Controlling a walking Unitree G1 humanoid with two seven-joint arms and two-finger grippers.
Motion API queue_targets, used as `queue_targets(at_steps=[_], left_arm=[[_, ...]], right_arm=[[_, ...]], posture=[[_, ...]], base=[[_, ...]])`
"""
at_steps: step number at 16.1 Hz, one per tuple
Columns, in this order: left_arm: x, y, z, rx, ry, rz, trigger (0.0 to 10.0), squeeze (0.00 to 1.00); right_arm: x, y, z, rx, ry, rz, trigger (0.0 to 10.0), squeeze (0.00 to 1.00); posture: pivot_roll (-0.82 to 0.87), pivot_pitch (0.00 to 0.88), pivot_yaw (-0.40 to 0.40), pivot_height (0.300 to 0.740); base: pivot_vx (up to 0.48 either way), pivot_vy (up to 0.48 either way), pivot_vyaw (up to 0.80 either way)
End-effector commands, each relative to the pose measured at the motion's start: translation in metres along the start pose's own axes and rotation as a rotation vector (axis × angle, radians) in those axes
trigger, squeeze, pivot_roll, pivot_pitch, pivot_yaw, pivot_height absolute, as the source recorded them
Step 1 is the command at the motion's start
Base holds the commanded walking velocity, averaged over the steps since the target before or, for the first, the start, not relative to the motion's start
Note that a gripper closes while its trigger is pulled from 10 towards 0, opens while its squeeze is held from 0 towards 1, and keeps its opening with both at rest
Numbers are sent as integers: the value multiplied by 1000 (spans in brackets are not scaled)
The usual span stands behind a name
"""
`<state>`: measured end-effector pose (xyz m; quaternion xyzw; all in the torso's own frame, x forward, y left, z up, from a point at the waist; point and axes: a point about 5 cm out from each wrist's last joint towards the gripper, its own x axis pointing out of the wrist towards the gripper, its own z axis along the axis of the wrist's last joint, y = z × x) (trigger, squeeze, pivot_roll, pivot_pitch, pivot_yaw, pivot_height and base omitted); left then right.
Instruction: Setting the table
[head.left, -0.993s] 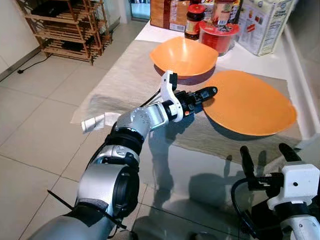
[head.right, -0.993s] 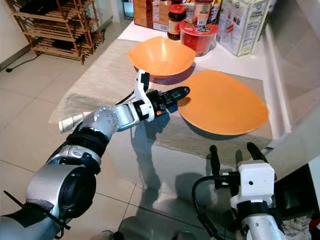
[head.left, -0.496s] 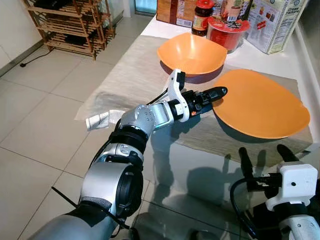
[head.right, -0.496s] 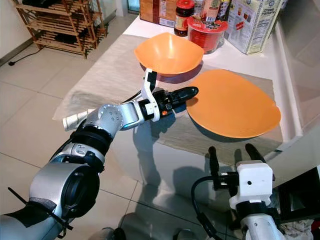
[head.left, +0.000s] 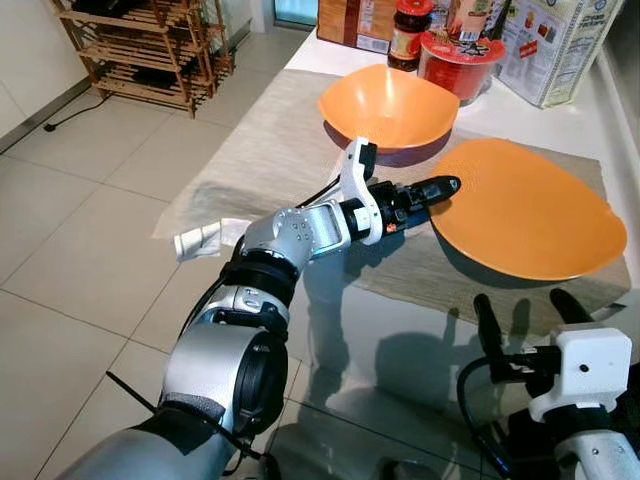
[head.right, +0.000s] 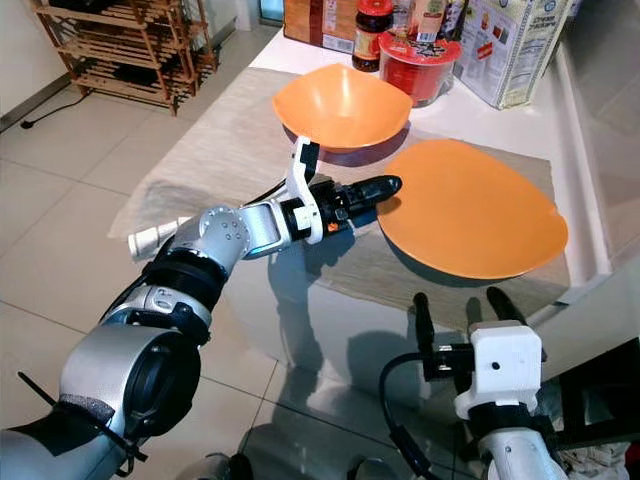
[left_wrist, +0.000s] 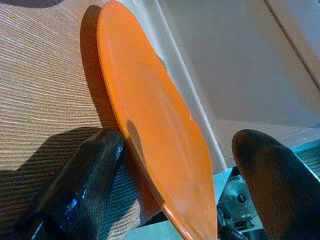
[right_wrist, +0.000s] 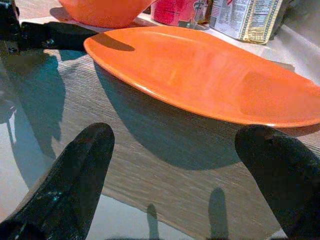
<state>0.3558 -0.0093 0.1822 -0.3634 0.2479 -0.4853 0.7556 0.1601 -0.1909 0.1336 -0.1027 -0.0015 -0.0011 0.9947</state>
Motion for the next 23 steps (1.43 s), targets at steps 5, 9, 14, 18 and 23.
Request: queue_targets(at_steps=[5,9,14,18,23], left_arm=[[46,-11,-62,197,214,166,10000,0],[37,-3,-38,622,75,285,10000,0],[31,-20,-36,846,-17,160,10000,0],[29,-10,-49,761,123,197,10000,0],[28,-3,-49,702,154,275,10000,0]], right_arm=[[-1,2,3,-2,-6,-7,10000,0],[0,4,1,7,-6,-7,10000,0],[8,9,-1,15,-18,9,10000,0],[13,12,-2,22,-26,15,10000,0],[13,11,-2,18,-29,16,10000,0]], posture=[[-349,157,43,727],[-330,146,45,727],[-298,117,45,727],[-285,101,46,727],[-292,101,43,727]], base=[[0,0,0],[0,0,0],[0,0,0],[0,0,0],[0,0,0]])
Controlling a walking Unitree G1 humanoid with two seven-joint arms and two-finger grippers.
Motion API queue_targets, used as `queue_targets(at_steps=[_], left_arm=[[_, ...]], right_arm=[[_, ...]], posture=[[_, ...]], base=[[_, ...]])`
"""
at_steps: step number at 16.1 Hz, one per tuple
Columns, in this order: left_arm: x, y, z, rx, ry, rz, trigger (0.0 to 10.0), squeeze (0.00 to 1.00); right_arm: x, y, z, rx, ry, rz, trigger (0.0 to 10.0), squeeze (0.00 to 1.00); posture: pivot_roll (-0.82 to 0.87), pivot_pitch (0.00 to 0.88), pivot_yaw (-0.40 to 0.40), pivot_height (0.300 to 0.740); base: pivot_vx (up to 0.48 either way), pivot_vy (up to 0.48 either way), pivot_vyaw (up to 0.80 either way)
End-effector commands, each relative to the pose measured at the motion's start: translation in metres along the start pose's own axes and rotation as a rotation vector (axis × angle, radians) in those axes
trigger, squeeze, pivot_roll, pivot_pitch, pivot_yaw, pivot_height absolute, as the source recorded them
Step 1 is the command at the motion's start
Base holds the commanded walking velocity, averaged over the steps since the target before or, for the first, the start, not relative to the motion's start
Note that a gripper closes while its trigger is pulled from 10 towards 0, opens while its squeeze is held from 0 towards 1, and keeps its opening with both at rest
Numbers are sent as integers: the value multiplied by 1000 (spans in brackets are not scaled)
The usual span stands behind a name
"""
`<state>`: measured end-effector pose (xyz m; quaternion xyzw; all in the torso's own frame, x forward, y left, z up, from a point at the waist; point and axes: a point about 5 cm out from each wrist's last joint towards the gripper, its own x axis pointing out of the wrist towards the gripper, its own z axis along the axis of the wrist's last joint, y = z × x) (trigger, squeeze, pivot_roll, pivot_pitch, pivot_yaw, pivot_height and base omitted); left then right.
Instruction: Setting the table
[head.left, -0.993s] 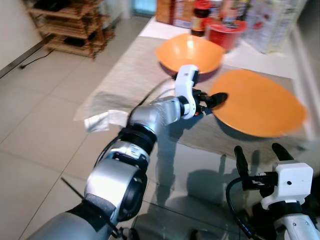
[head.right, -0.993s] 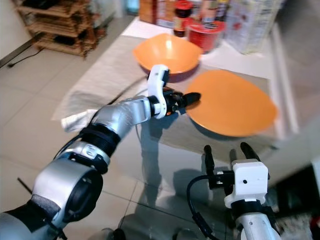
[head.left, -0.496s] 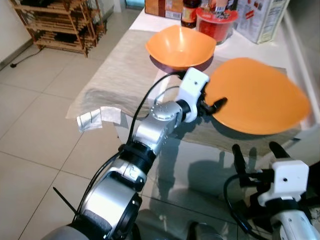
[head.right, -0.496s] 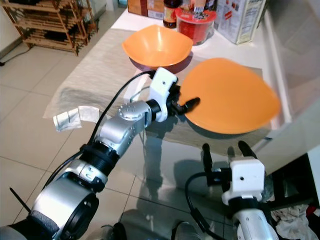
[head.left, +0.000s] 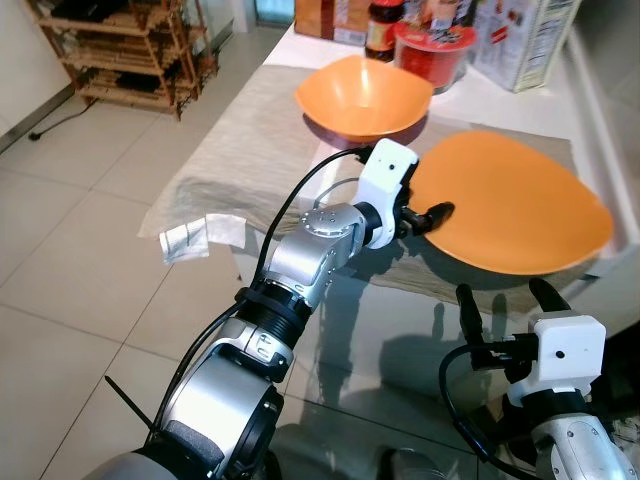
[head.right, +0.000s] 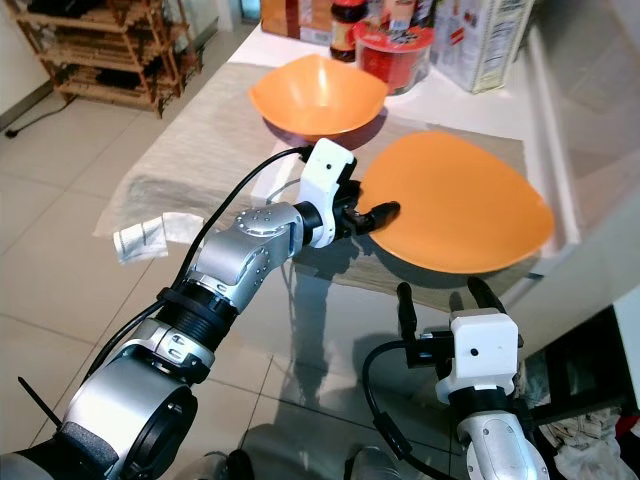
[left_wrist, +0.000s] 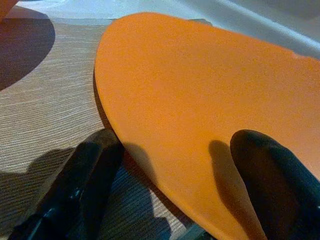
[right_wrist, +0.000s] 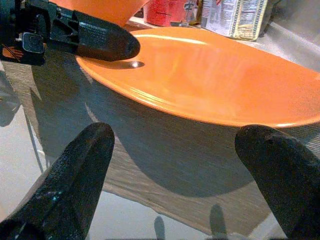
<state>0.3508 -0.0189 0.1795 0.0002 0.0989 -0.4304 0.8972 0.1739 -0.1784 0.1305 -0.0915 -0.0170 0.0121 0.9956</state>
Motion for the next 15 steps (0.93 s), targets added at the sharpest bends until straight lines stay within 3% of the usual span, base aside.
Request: queue_targets(at_steps=[1,7,8,10,15], left_arm=[[17,-34,-27,-29,136,-58,10000,0],[19,-31,-31,-54,183,1,10000,0],[19,-25,-32,-42,203,57,10000,0],[20,-24,-32,-37,206,79,0,0],[23,-13,-31,23,222,178,0,0]], right_arm=[[-1,-2,-2,-7,4,-8,10000,0],[-6,-3,-2,-8,14,-17,10000,0],[-7,-3,-3,-7,17,-20,10000,0],[-7,-3,-3,-8,17,-21,10000,0],[-8,-3,-3,-10,19,-21,10000,0]], posture=[[-295,102,44,727],[-306,113,49,727],[-306,114,49,727],[-308,112,50,727],[-315,112,51,727]], base=[[0,0,0],[0,0,0],[0,0,0],[0,0,0],[0,0,0]])
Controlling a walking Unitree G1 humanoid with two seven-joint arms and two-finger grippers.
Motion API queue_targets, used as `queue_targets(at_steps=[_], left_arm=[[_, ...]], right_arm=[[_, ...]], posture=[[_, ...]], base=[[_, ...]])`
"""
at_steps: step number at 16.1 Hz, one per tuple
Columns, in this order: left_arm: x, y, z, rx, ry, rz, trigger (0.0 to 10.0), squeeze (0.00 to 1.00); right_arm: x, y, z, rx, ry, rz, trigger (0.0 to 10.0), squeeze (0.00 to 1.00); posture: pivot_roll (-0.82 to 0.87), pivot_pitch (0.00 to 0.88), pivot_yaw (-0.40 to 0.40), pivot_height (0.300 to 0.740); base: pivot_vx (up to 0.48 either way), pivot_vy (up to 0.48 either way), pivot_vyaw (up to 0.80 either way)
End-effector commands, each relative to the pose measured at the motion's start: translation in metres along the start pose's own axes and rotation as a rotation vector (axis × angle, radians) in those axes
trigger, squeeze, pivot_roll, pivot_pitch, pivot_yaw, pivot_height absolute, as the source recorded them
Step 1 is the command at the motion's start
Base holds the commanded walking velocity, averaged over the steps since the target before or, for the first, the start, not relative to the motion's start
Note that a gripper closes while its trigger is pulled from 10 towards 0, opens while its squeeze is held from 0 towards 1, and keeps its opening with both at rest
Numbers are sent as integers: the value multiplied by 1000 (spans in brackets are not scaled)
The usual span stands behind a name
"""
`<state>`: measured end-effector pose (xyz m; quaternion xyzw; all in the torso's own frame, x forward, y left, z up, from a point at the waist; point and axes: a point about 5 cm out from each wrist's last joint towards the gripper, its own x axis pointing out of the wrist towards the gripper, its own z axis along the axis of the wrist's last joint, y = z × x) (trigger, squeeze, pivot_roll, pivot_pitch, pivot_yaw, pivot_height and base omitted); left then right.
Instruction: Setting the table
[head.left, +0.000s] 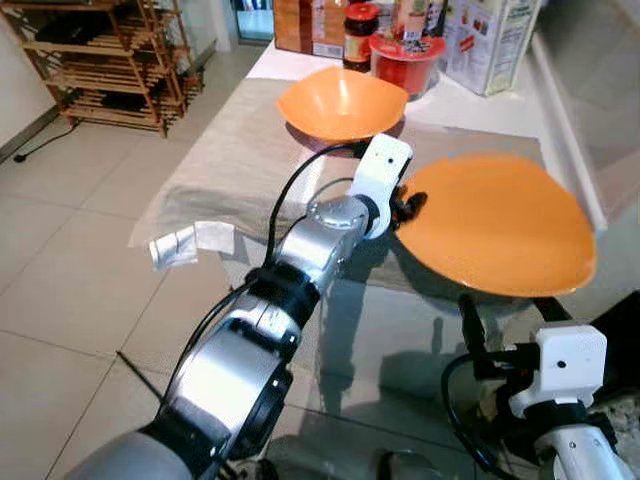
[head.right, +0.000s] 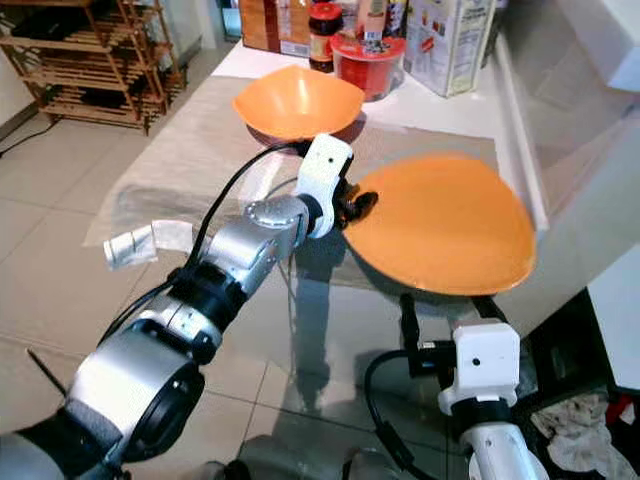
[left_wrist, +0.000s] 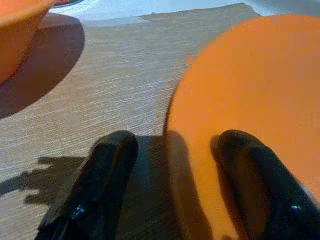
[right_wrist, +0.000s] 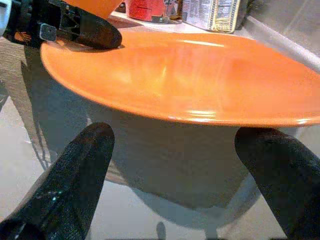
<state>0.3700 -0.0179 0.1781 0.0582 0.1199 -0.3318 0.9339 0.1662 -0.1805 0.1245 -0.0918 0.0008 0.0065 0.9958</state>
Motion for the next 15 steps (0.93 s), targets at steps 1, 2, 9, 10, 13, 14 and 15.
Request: queue_targets(at_steps=[1,2,9,10,13,14,15], left_arm=[[9,-29,-31,-20,152,-16,0,0],[10,-28,-30,-16,154,-1,0,0],[12,-27,-31,0,158,35,0,0],[12,-26,-31,3,161,46,0,0],[12,-19,-29,8,155,99,0,0],[12,-19,-28,3,154,111,0,0],[12,-19,-28,-1,154,113,0,0]], right_arm=[[-1,-2,3,-9,-16,-14,10000,0],[-2,-2,3,-10,-14,-14,10000,0],[-9,-6,-25,87,139,-91,10000,0],[-9,-5,-26,84,140,-82,10000,0],[-7,-4,-27,86,138,-70,10000,0],[-5,-4,-26,87,135,-67,10000,0],[-5,-4,-26,92,134,-65,10000,0]], posture=[[-315,110,53,727],[-318,110,54,727],[-304,124,76,727],[-297,120,74,727],[-293,117,67,727],[-295,115,62,727],[-295,115,62,727]], base=[[0,0,0],[0,0,0],[0,0,-100],[0,0,0],[0,0,0],[0,0,0],[0,0,0]])
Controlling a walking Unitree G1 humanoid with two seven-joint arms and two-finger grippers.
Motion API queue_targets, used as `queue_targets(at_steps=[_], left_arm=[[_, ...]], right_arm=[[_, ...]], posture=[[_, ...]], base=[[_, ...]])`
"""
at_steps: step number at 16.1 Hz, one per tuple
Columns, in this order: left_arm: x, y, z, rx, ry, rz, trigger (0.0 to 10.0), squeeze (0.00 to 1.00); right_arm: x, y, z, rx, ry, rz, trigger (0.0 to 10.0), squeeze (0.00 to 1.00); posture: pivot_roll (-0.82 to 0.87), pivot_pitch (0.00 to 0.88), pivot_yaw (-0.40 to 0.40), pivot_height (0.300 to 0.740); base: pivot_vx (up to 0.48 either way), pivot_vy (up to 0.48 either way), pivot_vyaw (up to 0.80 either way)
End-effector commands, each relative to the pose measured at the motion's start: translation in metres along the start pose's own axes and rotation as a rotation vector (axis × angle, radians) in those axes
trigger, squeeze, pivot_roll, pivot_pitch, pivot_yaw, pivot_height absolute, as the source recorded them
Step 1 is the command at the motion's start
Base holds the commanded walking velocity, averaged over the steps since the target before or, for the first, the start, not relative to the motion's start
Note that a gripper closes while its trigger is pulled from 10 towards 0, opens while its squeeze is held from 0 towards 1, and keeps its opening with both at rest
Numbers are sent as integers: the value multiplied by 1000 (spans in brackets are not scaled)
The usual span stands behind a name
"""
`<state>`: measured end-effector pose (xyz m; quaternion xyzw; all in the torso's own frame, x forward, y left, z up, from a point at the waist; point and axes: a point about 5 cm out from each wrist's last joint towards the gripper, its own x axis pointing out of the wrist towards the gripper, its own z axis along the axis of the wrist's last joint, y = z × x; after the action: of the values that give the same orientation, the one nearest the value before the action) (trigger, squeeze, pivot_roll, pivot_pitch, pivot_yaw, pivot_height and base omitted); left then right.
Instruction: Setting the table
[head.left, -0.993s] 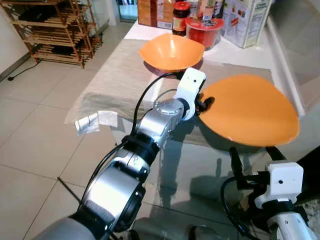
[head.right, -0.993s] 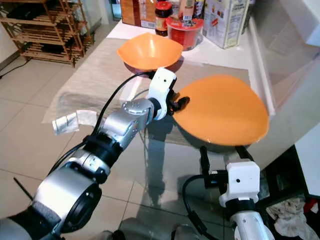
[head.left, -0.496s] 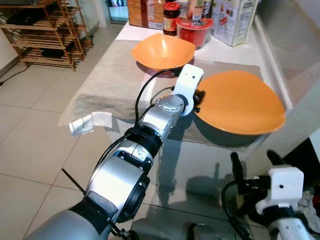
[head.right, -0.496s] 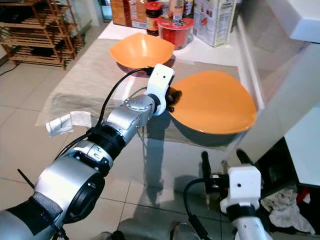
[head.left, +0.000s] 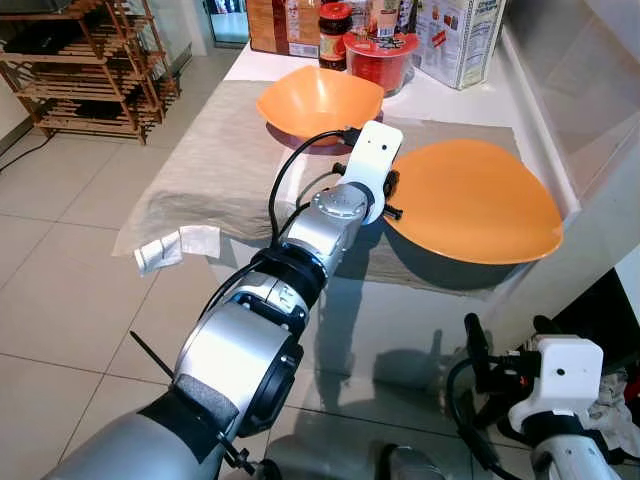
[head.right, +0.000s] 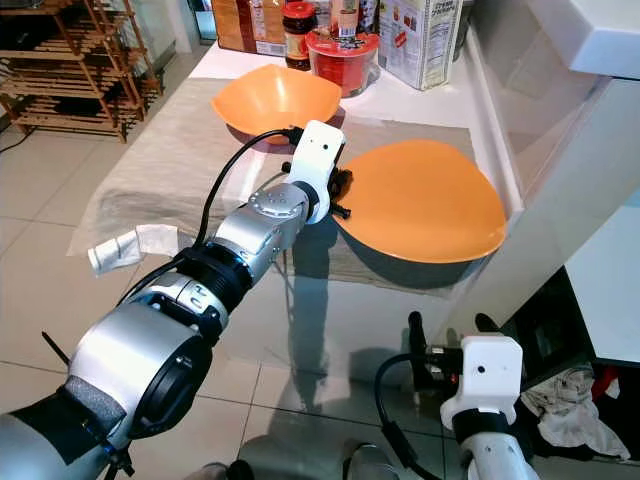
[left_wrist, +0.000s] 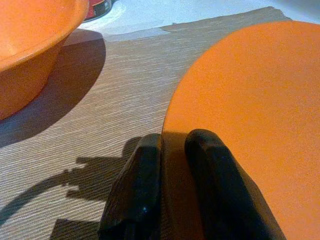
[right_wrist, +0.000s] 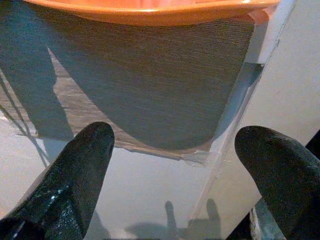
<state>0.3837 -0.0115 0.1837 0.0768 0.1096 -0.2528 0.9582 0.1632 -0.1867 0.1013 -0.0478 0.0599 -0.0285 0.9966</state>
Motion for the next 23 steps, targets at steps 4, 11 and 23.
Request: queue_targets(at_steps=[4,11,23], left_arm=[[2,-36,-30,-9,135,-64,0,0],[3,-30,-22,21,87,-41,0,0],[4,-28,-14,51,34,-17,0,0]], right_arm=[[13,2,4,35,-34,24,10000,0],[25,6,9,26,-70,43,10000,0],[17,11,9,13,-80,56,10000,0]], posture=[[-292,104,67,727],[-277,100,71,727],[-285,108,82,727]], base=[[0,0,0],[0,0,0],[172,0,0]])
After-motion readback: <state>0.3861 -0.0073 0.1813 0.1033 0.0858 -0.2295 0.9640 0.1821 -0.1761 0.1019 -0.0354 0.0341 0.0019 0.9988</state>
